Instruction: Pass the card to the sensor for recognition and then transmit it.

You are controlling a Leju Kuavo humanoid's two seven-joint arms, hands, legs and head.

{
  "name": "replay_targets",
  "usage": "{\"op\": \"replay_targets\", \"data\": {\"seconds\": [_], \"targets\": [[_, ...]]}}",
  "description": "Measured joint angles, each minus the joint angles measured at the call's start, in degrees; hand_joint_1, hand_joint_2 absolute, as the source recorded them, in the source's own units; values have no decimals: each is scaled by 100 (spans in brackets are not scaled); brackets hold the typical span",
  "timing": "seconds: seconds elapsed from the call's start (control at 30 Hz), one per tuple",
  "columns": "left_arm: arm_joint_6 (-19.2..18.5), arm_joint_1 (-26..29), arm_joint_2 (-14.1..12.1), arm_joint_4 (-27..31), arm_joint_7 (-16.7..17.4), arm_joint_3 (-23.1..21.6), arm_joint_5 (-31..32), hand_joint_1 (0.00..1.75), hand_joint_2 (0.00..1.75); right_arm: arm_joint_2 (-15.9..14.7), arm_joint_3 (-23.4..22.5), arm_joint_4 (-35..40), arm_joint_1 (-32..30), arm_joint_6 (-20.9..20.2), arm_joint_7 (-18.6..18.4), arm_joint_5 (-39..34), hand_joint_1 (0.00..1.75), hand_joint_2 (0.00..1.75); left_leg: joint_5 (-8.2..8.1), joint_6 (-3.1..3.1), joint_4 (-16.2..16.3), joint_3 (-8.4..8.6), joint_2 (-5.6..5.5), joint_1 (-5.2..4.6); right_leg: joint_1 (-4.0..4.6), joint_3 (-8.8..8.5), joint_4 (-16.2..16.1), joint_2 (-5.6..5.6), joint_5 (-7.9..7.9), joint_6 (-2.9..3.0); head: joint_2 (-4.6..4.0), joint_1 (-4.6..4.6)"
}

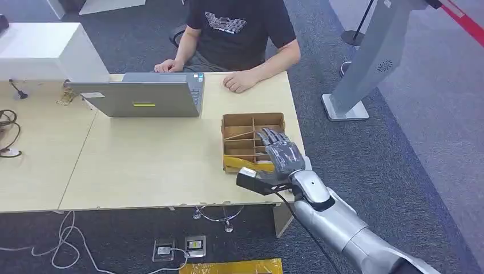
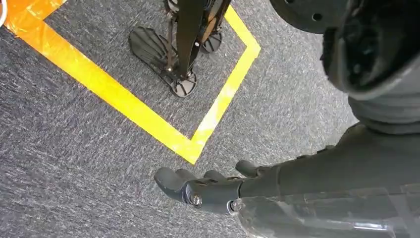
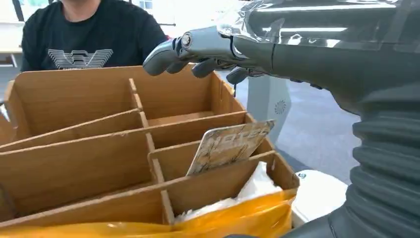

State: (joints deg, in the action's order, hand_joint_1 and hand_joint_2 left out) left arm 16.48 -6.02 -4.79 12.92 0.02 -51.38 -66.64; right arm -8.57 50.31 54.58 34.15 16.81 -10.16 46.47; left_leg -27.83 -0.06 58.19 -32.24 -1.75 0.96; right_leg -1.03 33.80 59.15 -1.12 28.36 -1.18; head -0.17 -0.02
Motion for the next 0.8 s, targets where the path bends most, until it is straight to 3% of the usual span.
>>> {"op": "replay_targets", "data": {"seconds": [0.03,0.8], "targets": [[-2,0,0,0,0,-11,0,0,0,2,0,-13,0,0,7,0,175,175,0,0,0,0,0,0,0,0,0,1,0,0,0,0],[35,0,17,0,0,-77,-37,0,0,103,0,-107,64,-184,127,-212,175,175,0,0,0,0,0,0,0,0,0,0,0,0,0,0]]}}
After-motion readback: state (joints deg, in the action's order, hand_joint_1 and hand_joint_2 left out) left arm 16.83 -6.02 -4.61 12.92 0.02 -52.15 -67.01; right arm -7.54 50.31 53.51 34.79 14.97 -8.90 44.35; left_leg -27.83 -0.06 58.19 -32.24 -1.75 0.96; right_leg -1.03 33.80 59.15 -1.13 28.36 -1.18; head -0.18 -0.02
